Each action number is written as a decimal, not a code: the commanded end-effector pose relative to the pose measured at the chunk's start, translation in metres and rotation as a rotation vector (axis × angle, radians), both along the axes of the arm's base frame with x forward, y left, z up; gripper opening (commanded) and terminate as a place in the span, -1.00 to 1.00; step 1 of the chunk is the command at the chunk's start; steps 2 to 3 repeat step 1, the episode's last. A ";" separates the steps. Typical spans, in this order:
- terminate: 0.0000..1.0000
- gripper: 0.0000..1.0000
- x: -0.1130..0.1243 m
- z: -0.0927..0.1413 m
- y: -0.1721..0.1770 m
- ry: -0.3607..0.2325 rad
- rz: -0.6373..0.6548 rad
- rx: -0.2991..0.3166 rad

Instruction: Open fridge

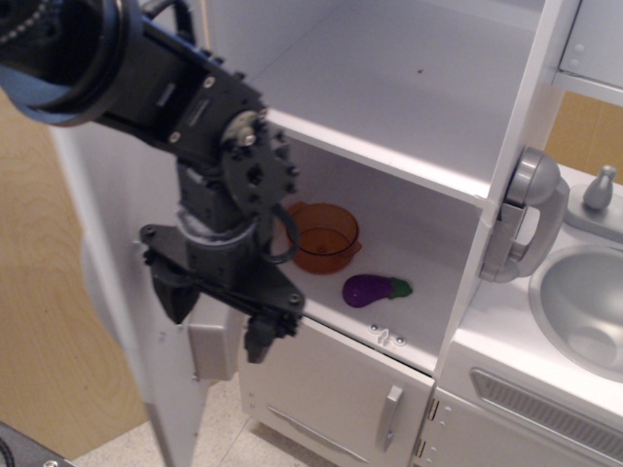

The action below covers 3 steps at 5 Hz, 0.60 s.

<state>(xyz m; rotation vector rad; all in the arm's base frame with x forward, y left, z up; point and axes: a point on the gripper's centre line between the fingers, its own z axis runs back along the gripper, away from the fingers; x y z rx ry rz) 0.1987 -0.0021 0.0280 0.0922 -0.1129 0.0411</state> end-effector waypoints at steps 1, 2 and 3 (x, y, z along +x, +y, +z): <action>1.00 1.00 0.019 0.002 0.035 -0.021 0.105 -0.016; 1.00 1.00 0.019 0.002 0.035 -0.021 0.105 -0.016; 1.00 1.00 0.019 0.002 0.035 -0.021 0.105 -0.016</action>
